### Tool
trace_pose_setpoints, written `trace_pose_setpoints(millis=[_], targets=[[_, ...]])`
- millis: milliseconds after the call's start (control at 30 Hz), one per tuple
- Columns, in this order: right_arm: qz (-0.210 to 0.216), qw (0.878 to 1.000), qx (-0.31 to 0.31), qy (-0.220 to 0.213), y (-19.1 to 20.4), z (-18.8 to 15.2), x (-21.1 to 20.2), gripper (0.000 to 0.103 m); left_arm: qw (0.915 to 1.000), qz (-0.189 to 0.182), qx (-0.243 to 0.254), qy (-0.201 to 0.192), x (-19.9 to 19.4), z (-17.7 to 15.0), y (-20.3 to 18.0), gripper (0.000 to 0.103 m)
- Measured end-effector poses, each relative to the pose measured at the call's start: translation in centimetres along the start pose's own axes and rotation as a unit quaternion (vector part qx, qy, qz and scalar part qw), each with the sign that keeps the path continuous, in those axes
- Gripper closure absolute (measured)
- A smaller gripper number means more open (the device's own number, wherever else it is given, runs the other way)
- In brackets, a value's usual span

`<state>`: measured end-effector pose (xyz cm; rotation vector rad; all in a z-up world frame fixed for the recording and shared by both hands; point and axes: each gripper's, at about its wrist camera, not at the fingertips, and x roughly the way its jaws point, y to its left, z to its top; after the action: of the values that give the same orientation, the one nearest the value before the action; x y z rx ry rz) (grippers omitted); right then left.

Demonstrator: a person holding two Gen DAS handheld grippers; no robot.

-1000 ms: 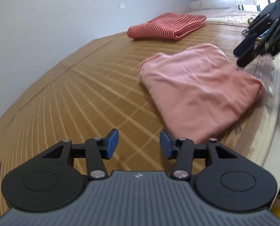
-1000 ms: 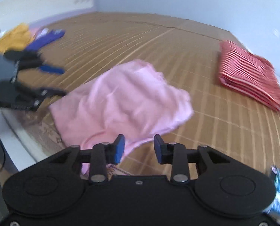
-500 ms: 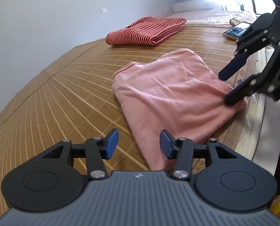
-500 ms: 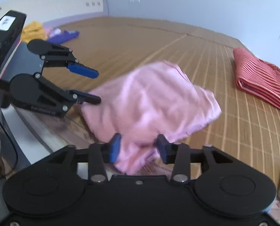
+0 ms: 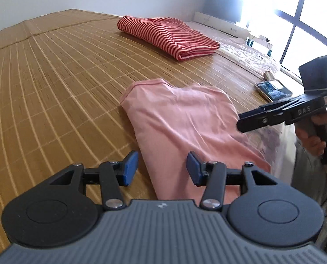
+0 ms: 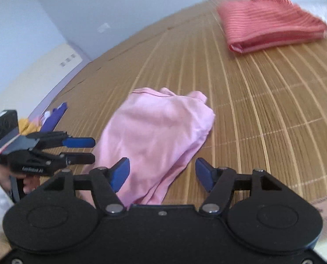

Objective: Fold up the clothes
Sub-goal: 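Grasp the folded pink shirt with the right tool, then carry the pink shirt with the right tool onto the striped garment and release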

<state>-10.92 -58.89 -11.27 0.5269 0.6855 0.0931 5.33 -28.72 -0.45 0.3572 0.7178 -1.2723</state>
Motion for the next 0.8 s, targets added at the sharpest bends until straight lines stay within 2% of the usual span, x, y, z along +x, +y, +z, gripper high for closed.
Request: trace_pose_setpoints(millis=[133, 267, 433, 533, 567, 667, 800], targets=[[0.012, 1.0, 0.017, -0.003, -0.6, 0.7, 1.5, 0.044, 0.9999, 0.0, 0.008, 0.007, 1.5, 0.3, -0.4, 0.048], [0.031, 0.999, 0.021, -0.011, -0.8, 0.7, 2.7, 0.045, 1.0, -0.004, 0.004, 0.007, 2.5, 0.1, -0.4, 0.048], [0.028, 0.999, -0.011, -0.021, 0.3, 0.2, 3.3, 0.047, 0.9999, -0.011, -0.006, -0.004, 2.9, -0.3, -0.2, 0.049], [0.021, 0.999, -0.035, -0.025, 1.1, -0.1, 3.9, 0.055, 0.9999, -0.006, -0.003, -0.01, 2.9, -0.5, -0.5, 0.05], [0.018, 0.999, -0.04, -0.027, 1.3, -0.2, 4.2, 0.062, 0.9999, -0.003, 0.001, -0.013, 2.9, -0.6, -0.7, 0.052], [0.023, 0.999, -0.041, -0.027, 1.4, -0.5, 4.7, 0.073, 0.9997, 0.004, 0.011, -0.021, 2.8, -0.7, -1.5, 0.06], [0.017, 0.997, -0.064, -0.026, 2.1, -0.7, 4.6, 0.078, 0.9992, 0.007, 0.024, -0.033, 2.4, -0.7, -2.7, 0.075]])
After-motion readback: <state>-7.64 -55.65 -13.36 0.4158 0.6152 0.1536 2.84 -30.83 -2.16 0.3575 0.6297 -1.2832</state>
